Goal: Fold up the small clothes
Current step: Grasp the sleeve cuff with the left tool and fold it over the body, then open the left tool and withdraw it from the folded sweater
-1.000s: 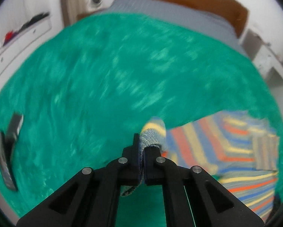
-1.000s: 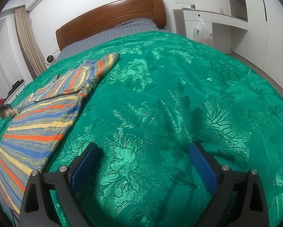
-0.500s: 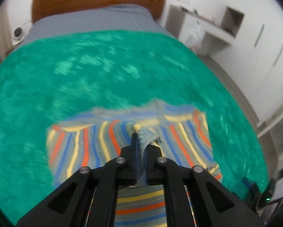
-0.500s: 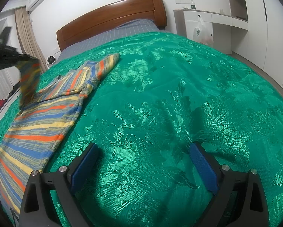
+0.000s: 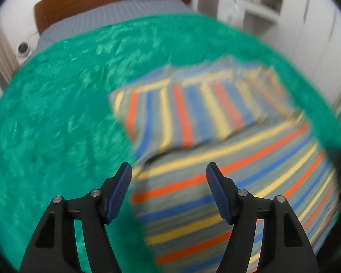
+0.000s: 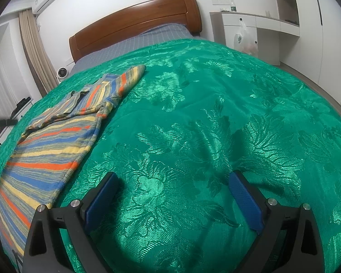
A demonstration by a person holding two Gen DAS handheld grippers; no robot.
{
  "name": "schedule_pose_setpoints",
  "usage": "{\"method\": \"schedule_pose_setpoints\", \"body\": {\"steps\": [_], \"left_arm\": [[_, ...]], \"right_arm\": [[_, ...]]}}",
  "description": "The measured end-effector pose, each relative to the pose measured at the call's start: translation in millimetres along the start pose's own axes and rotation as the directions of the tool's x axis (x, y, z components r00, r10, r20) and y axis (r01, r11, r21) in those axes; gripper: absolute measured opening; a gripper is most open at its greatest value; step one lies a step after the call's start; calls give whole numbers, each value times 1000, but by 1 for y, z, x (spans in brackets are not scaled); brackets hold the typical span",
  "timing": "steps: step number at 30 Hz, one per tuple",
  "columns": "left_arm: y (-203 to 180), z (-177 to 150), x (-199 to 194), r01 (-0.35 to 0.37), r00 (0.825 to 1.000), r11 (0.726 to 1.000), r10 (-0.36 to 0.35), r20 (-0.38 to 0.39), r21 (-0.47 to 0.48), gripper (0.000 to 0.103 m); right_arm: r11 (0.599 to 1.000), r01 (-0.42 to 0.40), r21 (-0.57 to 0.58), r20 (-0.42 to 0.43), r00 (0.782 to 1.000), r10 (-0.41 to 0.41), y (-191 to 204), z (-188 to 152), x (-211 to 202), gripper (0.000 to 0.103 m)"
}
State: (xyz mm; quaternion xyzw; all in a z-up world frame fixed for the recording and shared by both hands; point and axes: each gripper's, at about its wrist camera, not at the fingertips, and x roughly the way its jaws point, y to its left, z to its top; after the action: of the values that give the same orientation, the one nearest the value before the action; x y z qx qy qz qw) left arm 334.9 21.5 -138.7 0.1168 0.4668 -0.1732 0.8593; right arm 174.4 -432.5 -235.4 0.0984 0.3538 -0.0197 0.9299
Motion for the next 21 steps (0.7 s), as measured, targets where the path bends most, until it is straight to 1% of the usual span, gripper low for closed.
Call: {"method": "schedule_pose_setpoints", "body": {"steps": [2, 3, 4, 6, 7, 9, 10, 13, 14, 16, 17, 18, 20, 21], "left_arm": [[2, -6, 18, -43, 998, 998, 44, -34, 41, 69], [1, -4, 27, -69, 997, 997, 71, -30, 43, 69], [2, 0, 37, -110, 994, 994, 110, -18, 30, 65], [6, 5, 47, -168, 986, 986, 168, 13, -17, 26], [14, 5, 53, -192, 981, 979, 194, 15, -74, 6], [31, -5, 53, -177, 982, 965, 186, 32, -196, 4], [35, -12, 54, -179, 981, 959, 192, 38, -221, 4], [29, -27, 54, -194, 976, 955, 212, 59, -225, 5], [27, -27, 53, -206, 973, 954, 224, 60, -220, 8], [25, -28, 52, -211, 973, 953, 227, 52, -217, 10], [26, -28, 49, -204, 975, 954, 219, 47, -217, 20], [27, -30, 46, -206, 974, 954, 220, 44, -220, 27], [31, -34, 38, -220, 972, 946, 234, 35, -240, 66], [36, -38, 34, -217, 972, 943, 233, 36, -252, 70]], "right_arm": [[1000, 2, -1, -1, 1000, -2, 0, 0, 0, 97], [1000, 3, -2, -2, 1000, -3, 1, 0, 0, 97], [1000, 6, -4, -3, 1000, -6, 1, 0, 1, 97], [1000, 9, -6, -3, 1000, -9, 1, 0, 1, 97], [1000, 10, -6, -4, 1000, -10, 1, 0, 1, 97], [1000, 11, -7, -5, 1000, -11, 2, 0, 1, 97], [1000, 11, -7, -5, 1000, -11, 2, 1, 2, 97], [1000, 10, -7, -4, 1000, -10, 2, 1, 2, 97], [1000, 11, -7, -5, 1000, -11, 2, 1, 2, 97], [1000, 12, -7, -5, 1000, -12, 2, 1, 2, 97], [1000, 11, -7, -5, 1000, -11, 2, 1, 2, 97], [1000, 11, -7, -5, 1000, -11, 2, 1, 2, 97], [1000, 12, -7, -5, 1000, -12, 2, 1, 2, 97], [1000, 12, -7, -4, 1000, -12, 2, 1, 2, 97]]}}
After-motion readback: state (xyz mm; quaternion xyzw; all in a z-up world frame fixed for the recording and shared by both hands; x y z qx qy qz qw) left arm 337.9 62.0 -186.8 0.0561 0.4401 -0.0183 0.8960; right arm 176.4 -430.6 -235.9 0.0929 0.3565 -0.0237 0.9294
